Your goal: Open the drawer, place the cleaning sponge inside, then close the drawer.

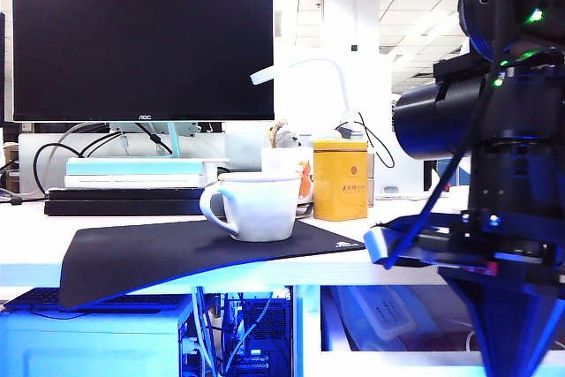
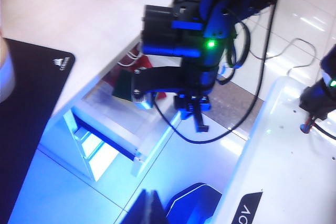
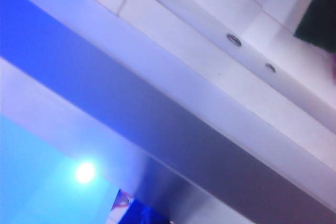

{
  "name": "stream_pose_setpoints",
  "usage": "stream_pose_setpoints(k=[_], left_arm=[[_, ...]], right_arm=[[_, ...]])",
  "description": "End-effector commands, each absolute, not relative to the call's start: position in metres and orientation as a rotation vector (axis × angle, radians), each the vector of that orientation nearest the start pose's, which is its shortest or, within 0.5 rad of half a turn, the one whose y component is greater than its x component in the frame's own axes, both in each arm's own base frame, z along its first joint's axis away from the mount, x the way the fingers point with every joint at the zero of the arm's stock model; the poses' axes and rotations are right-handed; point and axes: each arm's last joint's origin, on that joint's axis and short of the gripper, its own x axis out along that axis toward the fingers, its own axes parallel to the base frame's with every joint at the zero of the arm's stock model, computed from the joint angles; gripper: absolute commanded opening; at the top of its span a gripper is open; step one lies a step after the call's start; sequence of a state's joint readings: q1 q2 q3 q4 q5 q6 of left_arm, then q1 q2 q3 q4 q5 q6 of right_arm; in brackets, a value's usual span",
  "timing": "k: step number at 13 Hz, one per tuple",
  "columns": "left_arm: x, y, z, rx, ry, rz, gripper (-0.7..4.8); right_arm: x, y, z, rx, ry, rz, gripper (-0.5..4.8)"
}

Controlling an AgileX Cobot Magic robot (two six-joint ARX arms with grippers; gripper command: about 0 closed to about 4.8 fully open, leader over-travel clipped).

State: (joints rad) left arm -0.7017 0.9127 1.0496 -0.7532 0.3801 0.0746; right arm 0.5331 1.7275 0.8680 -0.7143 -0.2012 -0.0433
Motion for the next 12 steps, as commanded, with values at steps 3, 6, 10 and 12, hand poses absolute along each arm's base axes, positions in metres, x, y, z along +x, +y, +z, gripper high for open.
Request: stream_pose_setpoints(k=[3,6,10,12], left_arm=[[0.123,-0.118,0.352,0.168,0.589,-1.081,-0.06],[0.123,-0.118,0.352,0.168,0.589,-1.081,-0.06],[0.123,-0.118,0.352,0.167,0.589,-1.081,-0.06],[0.123,-0.118,0.352,0.167,0.589,-1.081,-0.06]], right_arm=[[0.234,0.144,0.123,-0.292,1.479,0.59,-0.01],[0.238,0.145,0.123,-0.315,1.43,0.562,-0.01],[0.245,0.149,0.124,-0.296,1.348,0.534,-0.01],[0.25,0.151,0.125,-0.286,1.3,0.529,-0.01]])
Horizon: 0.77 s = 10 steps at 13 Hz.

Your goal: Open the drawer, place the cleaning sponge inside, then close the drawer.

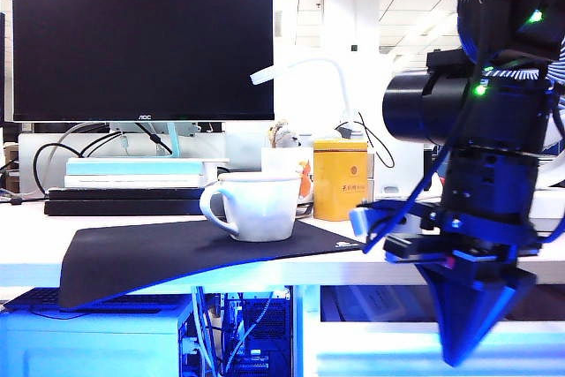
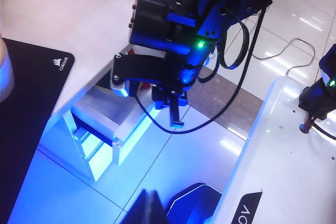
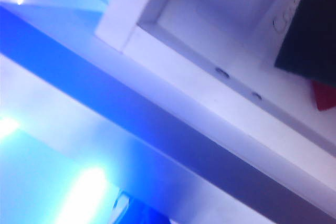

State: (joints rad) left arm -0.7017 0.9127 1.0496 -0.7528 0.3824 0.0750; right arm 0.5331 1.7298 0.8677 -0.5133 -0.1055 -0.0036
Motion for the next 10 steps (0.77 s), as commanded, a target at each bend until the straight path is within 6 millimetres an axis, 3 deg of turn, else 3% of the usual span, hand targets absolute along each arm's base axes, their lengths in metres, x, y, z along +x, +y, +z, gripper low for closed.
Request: stream_pose_setpoints(k=[1,10], left_arm=[[0.1228,-0.1183,0.3517,0.167,0.589,-1.081,-0.06],[0.1228,-0.1183,0.3517,0.167,0.59,-1.081,-0.06]], right_arm=[[0.2507,0.151,0.1252,-0.293,1.285,0.517,-0.01],[0.2603,0.1547,0.1206,-0.3,1.201,0.487,-0.01]])
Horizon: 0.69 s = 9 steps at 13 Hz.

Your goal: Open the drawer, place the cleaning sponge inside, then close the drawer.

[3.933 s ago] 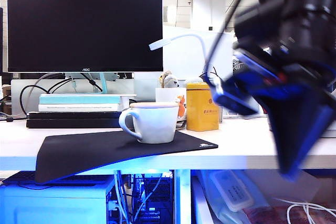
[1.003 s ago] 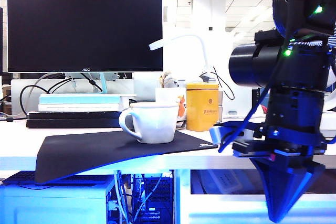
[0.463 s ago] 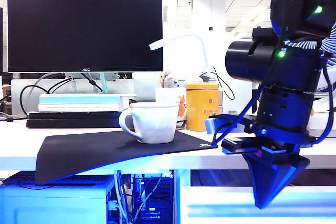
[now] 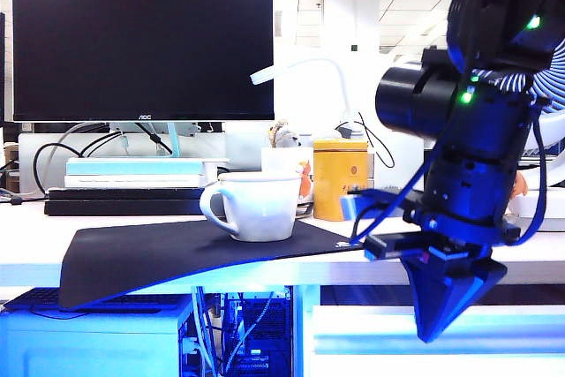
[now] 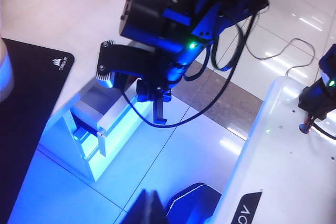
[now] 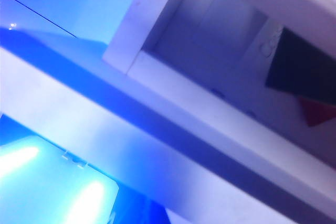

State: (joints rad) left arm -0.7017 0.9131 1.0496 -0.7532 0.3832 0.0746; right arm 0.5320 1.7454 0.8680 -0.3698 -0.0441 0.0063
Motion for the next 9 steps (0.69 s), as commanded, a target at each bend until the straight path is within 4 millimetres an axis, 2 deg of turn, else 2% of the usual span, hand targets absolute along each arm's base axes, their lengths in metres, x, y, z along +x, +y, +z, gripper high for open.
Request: stream_pose_setpoints(k=[1,9], left_arm=[[0.123,-0.118,0.352,0.167,0.589,-1.081,-0.06],[0.123,-0.118,0.352,0.167,0.59,-1.081,-0.06]], right_arm=[[0.262,0.155,0.119,-0.304,1.193,0.48,-0.01],[0.277,0.163,0.123,-0.267,1.013,0.445,-0.01]])
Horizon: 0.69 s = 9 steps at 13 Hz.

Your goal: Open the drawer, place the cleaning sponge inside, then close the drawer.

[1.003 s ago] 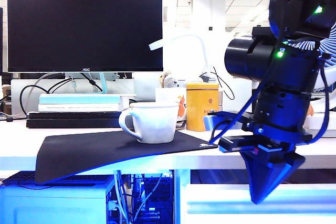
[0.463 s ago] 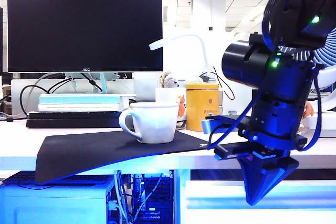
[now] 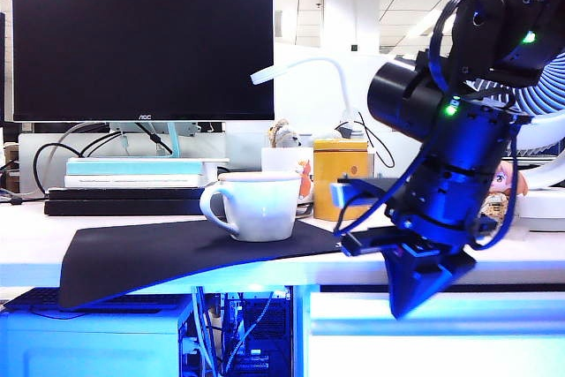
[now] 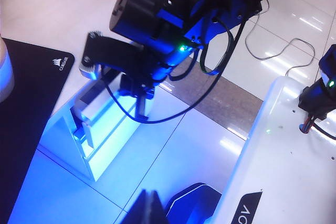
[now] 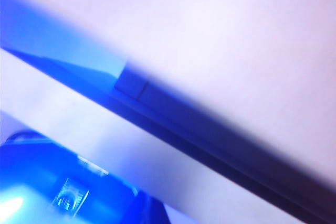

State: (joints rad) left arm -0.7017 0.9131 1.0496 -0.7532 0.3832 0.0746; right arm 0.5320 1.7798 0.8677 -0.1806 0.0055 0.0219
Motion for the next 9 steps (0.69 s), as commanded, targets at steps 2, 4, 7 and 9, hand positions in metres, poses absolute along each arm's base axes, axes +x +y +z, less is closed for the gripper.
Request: stream_pose_setpoints(k=[2,4,7,9], left_arm=[[0.1228,-0.1183,0.3517,0.167,0.59,-1.081,-0.06],[0.1228,-0.1183,0.3517,0.167,0.59,-1.081,-0.06],[0.1228,-0.1183,0.3517,0.167,0.59,-1.081,-0.06],[0.1227,-0.1183,0.3516,0.167,0.591,-1.081,-0.06]], right_arm=[[0.2788,0.1631,0.1235,-0.265,0.993,0.439,-0.01],[0.2809,0.1638,0.1249,-0.266,0.964,0.425,-0.01],[0.2836,0.1642,0.1229,-0.255,0.957,0.419,-0.01],[0.2866,0.1638,0.1167,-0.247,0.967,0.411,-0.01]])
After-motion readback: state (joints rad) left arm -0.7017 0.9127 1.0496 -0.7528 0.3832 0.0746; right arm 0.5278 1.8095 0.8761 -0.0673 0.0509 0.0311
